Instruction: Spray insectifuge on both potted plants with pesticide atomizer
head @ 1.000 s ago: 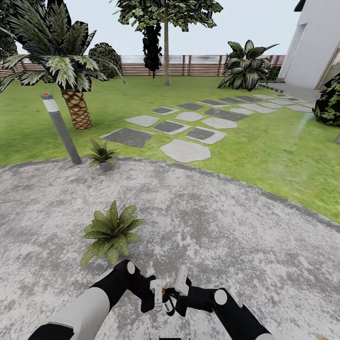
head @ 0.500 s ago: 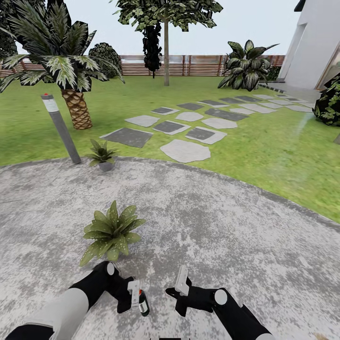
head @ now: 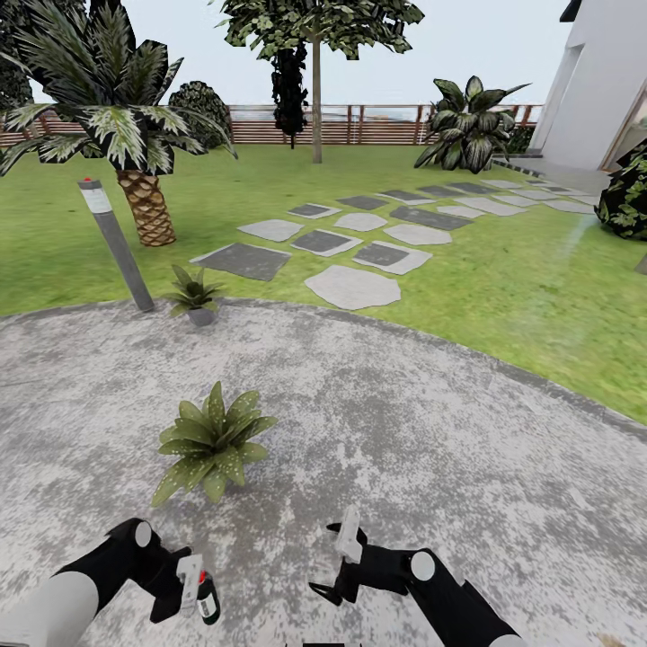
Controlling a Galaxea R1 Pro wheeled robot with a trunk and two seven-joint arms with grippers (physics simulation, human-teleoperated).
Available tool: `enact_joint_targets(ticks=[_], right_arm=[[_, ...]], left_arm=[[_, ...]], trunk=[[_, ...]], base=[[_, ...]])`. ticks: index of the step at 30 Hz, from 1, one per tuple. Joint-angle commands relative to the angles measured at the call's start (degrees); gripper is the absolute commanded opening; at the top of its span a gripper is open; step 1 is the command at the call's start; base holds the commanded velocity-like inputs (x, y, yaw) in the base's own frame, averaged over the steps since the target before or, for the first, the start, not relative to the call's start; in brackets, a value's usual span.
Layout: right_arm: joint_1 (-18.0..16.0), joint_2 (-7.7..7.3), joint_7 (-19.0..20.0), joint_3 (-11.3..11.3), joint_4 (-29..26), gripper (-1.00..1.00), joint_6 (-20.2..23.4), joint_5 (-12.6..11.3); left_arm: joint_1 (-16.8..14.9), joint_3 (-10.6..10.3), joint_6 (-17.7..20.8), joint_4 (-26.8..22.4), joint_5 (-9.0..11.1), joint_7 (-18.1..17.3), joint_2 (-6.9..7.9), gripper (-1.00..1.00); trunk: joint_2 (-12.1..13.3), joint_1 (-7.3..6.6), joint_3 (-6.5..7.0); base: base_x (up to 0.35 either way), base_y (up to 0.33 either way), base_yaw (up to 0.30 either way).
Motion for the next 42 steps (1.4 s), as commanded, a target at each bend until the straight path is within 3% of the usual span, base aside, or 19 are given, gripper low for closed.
enact_joint_targets(ticks=[1, 4, 8, 10, 11, 12, 14, 15, 17, 19, 20, 22, 24, 26, 30, 42], right_arm=[[0.0, -0.03, -0.1, -0.1, 0.0, 1.0, -0.4, 0.6], [0.0, -1.21, -2.8, -0.5, 0.6, 1.0, -0.4, 0.6], [0.0, -5.27, -13.4, -0.5, 7.2, 1.0, -0.6, 0.2], [0.0, -6.32, -19.7, -0.5, 14.3, 1.0, -0.8, -0.1], [0.0, -6.56, -23.8, -0.6, 18.3, 1.0, -0.8, -0.3], [0.0, -6.63, -26.6, -0.8, 20.5, 1.0, -0.9, -0.7], [0.1, -6.52, -36.8, -2.6, 26.3, 1.0, -1.5, -4.8], [0.1, -6.47, -39.8, -3.3, 27.9, 1.0, -1.9, -7.0], [0.1, -6.43, -44.6, -4.9, 32.1, 1.0, -5.1, -15.2], [0.2, -6.52, -45.7, -5.3, 34.2, 1.0, -8.3, -21.3], [0.2, -6.59, -46.1, -5.4, 35.3, 1.0, -9.9, -25.9], [0.4, -6.64, -46.8, -5.5, 36.1, 1.0, -11.2, -31.7], [0.7, -6.66, -47.5, -5.5, 36.3, 1.0, -11.7, -34.2], [0.8, -6.66, -47.7, -5.5, 36.4, 1.0, -11.8, -35.1], [0.9, -6.44, -47.8, -5.4, 36.4, 1.0, -11.8, -35.4], [0.9, -6.22, -47.8, -5.6, 36.4, 1.0, -11.7, -36.0]], left_arm=[[0.3, -0.1, -0.6, 0.2, 0.1, 0.1, 0.24, -1.0], [1.7, 2.1, -0.4, 0.8, 3.3, 4.2, 0.55, -1.0], [3.0, 6.3, -0.2, 3.5, 8.5, 12.6, 0.0, -1.0], [3.4, 8.3, -0.2, 5.9, 13.5, 16.5, -0.28, -1.0], [3.5, 9.5, -0.3, 7.3, 18.0, 18.8, -0.35, -1.0], [3.6, 10.0, -0.4, 8.3, 21.0, 20.3, -0.38, -1.0], [5.1, 10.8, -0.6, 11.1, 31.5, 26.5, -0.41, -1.0], [5.8, 10.9, -0.6, 11.5, 34.7, 29.1, -0.45, -1.0], [7.9, 11.0, -2.3, 12.0, 43.4, 36.8, -0.55, -1.0], [9.2, 11.1, -5.0, 12.3, 47.5, 41.0, -0.82, -1.0], [10.4, 11.1, -6.9, 12.7, 49.8, 43.9, -1.14, -1.0], [12.5, 11.1, -8.8, 13.0, 51.9, 49.1, -1.8, -1.0], [14.1, 11.1, -9.8, 13.2, 52.6, 53.9, -2.67, -1.0], [14.9, 11.0, -10.0, 13.4, 52.5, 57.3, -3.9, -1.0], [15.1, 10.7, -9.9, 13.5, 52.4, 58.2, -5.07, -1.0], [15.2, 10.9, -10.1, 15.0, 52.8, 57.9, -5.36, -1.0]], trunk=[[0.0, -0.01, -0.04], [0.0, -0.01, -0.04], [0.0, -0.01, -0.04], [0.0, -0.01, -0.04], [0.0, -0.01, -0.04], [0.0, -0.01, -0.04], [0.0, -0.01, -0.04], [0.0, -0.01, -0.04], [0.0, -0.01, -0.04], [0.0, -0.01, -0.04], [0.0, -0.01, -0.04], [0.0, -0.01, -0.04], [0.0, -0.01, -0.04], [0.0, -0.01, -0.04], [0.0, -0.01, -0.04], [0.0, -0.01, -0.03]], base=[[0.0, 0.0, 0.0], [0.0, 0.0, 0.0], [0.0, 0.0, 0.0], [0.0, 0.0, 0.0], [0.0, 0.0, 0.0], [0.0, 0.0, 0.0], [0.0, 0.0, 0.0], [0.0, 0.0, 0.0], [0.0, 0.0, 0.0], [0.0, 0.0, 0.0], [0.0, 0.0, 0.0], [0.0, 0.0, 0.0], [0.0, 0.0, 0.0], [0.0, 0.0, 0.0], [0.0, 0.0, 0.0], [0.0, 0.0, -0.007]])
